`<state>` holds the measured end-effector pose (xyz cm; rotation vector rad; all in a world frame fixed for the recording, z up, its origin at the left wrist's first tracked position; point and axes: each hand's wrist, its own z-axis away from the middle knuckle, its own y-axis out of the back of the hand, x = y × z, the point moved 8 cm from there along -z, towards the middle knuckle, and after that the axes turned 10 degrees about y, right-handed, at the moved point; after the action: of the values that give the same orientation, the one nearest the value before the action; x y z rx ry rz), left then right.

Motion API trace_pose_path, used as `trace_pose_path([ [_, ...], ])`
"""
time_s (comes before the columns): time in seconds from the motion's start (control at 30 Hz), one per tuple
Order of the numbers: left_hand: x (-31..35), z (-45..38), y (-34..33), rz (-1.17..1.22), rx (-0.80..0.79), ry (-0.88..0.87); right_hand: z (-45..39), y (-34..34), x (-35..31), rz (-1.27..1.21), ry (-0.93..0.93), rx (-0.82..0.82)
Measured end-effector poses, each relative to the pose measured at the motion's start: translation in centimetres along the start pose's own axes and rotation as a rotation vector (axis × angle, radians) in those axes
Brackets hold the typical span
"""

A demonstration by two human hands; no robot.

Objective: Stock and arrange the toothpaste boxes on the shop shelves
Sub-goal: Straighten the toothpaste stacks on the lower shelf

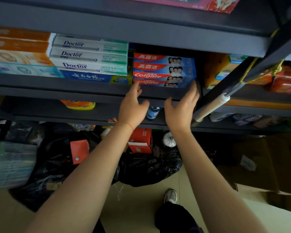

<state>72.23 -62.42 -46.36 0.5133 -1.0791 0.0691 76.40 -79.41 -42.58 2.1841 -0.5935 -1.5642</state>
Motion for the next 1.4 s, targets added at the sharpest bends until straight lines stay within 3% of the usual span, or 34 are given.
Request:
trace_pose_path([
  [0.07, -0.1, -0.1, 0.0, -0.030, 0.006, 0.011, 0.0, -0.8, 2.1, -0.155, -0.230, -0.008],
  [0.13, 0.0, 0.0, 0.0, -0.044, 0.011, 0.009, -0.8, -1.1, 3.3, -0.200, -0.288, -0.008],
  [0.6, 0.2, 0.8, 0.1, -0.034, -0.003, -0.023, -0.7, -1.3, 4.5, -0.112, -0.240, -0.128],
  [1.4, 0.3, 0.6, -0.2, -0.054, -0.019, -0.022, -0.5, -1.2, 4.2, -0.084, -0.236, -0.139],
])
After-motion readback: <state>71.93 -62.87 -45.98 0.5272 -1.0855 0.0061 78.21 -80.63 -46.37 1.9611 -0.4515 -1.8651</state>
